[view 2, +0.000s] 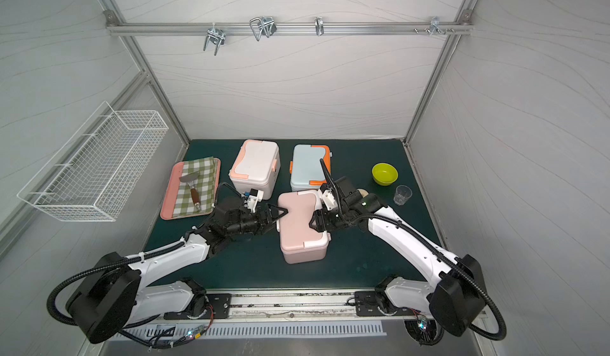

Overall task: Open first aid kits and take out gauze
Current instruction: Open the fastener of the first aid kit.

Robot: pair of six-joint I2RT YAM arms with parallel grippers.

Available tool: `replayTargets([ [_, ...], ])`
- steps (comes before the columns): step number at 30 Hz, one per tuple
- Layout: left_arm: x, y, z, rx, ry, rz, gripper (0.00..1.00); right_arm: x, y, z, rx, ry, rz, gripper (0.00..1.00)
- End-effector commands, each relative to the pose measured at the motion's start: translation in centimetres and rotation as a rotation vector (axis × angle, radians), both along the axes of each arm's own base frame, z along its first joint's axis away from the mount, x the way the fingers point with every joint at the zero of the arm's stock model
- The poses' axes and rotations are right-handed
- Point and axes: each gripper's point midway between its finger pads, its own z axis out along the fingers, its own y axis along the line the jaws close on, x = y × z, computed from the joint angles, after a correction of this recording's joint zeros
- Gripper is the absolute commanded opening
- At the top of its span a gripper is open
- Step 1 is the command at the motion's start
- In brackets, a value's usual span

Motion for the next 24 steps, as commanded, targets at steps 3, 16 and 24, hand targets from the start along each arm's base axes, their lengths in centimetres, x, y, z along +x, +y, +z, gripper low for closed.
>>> replayTargets([
  [3, -0.5, -0.9, 3.1, -0.106, -0.06, -0.049, 0.9, 0.0, -1.9, -0.2, -0.187, -0.058, -0.035, 0.81],
  [16, -0.9, -1.1, 1.6, -0.138, -0.034, -0.067, 0.9, -2.1, 2.7, 1.4, -0.154, -0.075, 0.112, 0.67],
  [24, -1.3, -1.3, 2.6, -0.194, -0.06, -0.098, 0.83, -2.4, 2.9, -1.1, -0.217, -0.019, 0.112, 0.51],
])
